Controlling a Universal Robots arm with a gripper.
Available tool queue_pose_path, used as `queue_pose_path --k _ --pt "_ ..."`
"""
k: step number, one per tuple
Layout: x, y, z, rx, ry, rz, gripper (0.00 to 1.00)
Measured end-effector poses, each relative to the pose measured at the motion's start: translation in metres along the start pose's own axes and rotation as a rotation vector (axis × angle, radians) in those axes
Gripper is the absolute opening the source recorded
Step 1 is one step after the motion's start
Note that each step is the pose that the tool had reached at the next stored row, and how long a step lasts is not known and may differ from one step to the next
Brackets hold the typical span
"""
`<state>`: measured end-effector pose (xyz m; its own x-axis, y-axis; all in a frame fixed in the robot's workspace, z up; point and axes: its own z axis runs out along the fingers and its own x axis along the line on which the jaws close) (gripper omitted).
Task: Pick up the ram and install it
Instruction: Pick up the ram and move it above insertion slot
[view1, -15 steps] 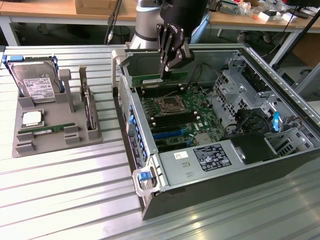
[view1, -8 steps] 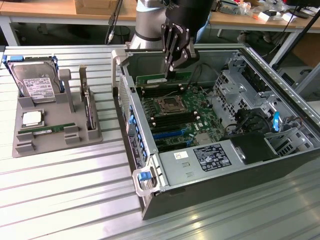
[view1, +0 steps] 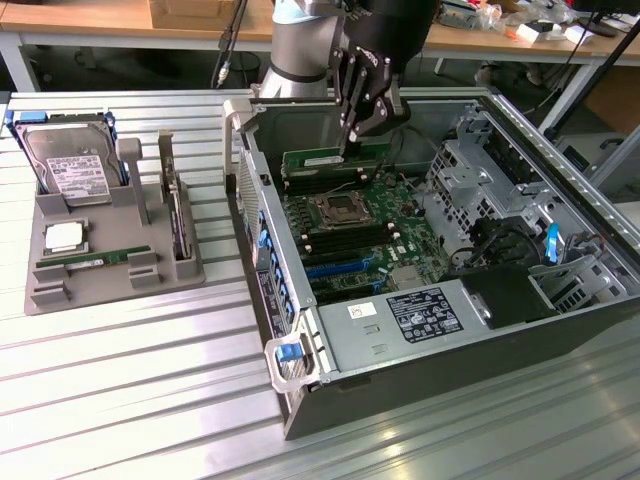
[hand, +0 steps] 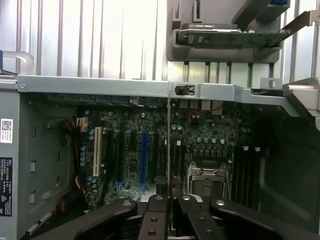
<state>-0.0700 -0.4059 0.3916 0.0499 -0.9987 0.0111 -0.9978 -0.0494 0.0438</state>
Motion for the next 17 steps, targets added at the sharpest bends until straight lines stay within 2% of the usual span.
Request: queue_pose_path --k 17 --pt "0.001 -0.0246 -0.0011 0.0 0.0001 0.0 0.13"
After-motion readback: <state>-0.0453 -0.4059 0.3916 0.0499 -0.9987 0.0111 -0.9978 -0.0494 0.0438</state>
